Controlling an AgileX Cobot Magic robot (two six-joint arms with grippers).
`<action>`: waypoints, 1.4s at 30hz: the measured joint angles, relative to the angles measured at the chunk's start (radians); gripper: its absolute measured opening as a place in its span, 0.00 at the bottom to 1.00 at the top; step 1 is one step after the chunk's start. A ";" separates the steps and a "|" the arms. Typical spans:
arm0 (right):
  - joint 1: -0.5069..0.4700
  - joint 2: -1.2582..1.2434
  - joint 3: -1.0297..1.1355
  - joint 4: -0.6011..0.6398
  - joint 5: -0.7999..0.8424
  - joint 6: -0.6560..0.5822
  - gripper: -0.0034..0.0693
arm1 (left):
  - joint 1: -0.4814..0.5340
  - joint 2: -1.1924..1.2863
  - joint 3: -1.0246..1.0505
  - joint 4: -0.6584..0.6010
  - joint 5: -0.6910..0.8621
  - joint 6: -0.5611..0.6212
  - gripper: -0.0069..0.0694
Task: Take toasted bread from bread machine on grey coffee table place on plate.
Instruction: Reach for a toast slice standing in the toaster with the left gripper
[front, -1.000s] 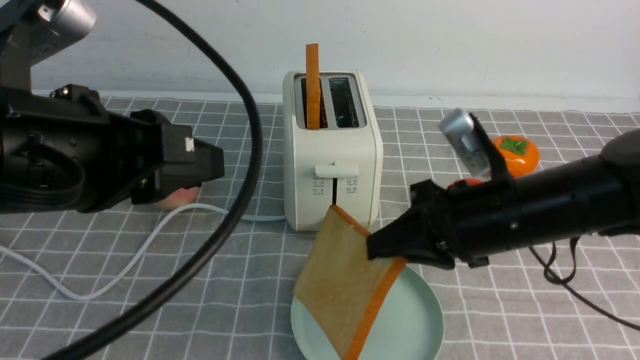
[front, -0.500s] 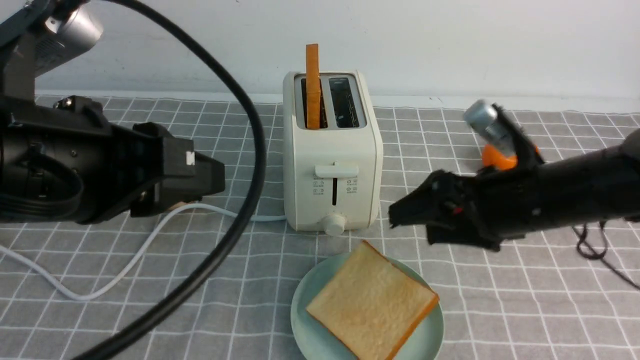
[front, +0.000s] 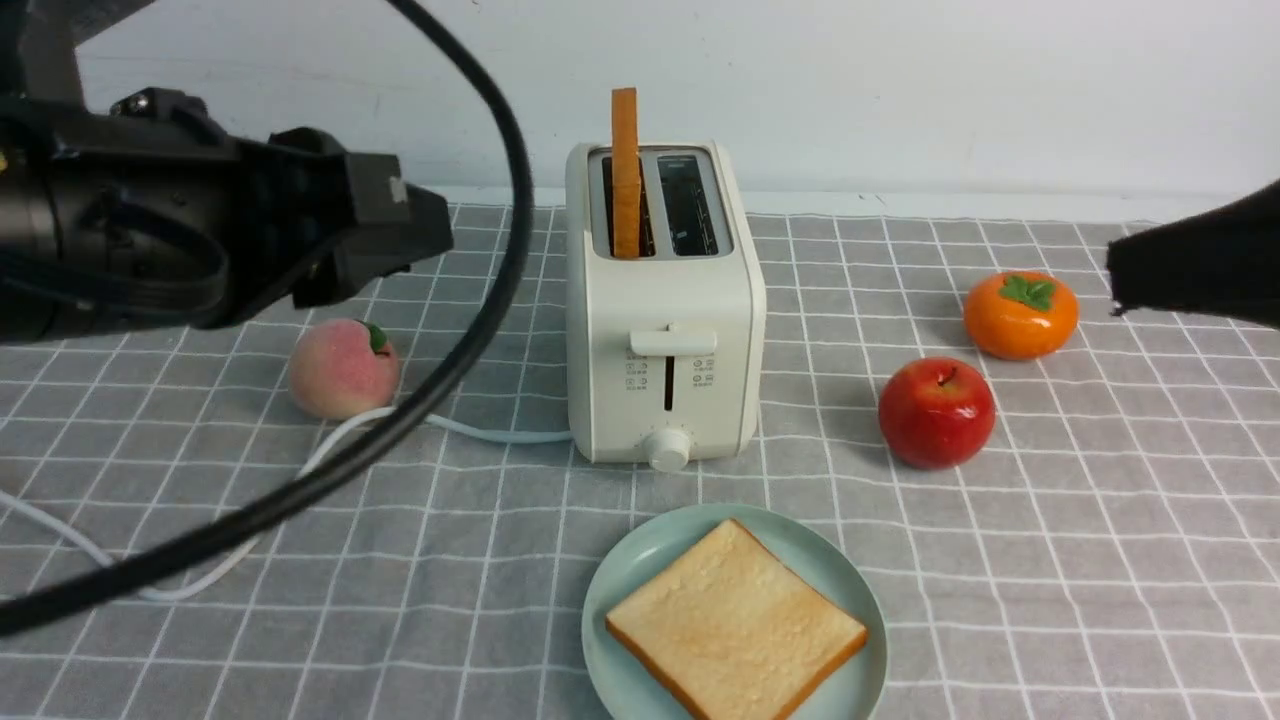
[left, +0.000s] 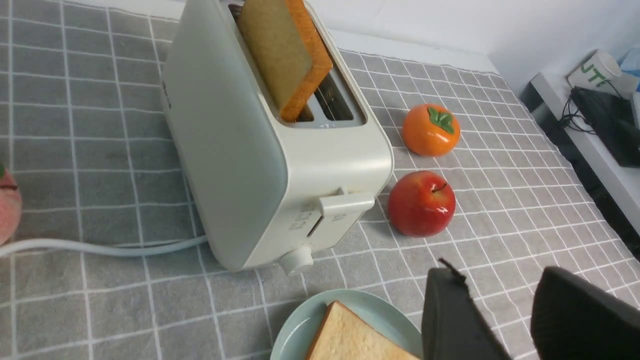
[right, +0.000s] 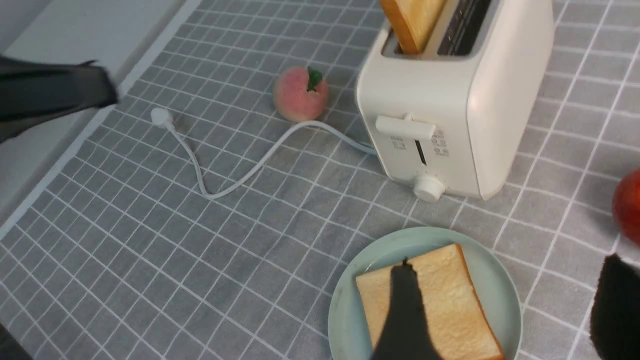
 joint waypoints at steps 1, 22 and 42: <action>0.000 -0.027 0.001 -0.007 0.003 0.000 0.67 | 0.000 0.021 -0.026 0.006 0.015 0.001 0.40; 0.079 -0.261 0.139 -0.084 -0.020 -0.024 0.71 | -0.239 0.536 -0.699 0.835 0.358 -0.688 0.58; 0.142 -0.262 0.139 -0.091 -0.030 -0.024 0.71 | -0.250 0.897 -0.880 1.002 0.208 -0.699 0.86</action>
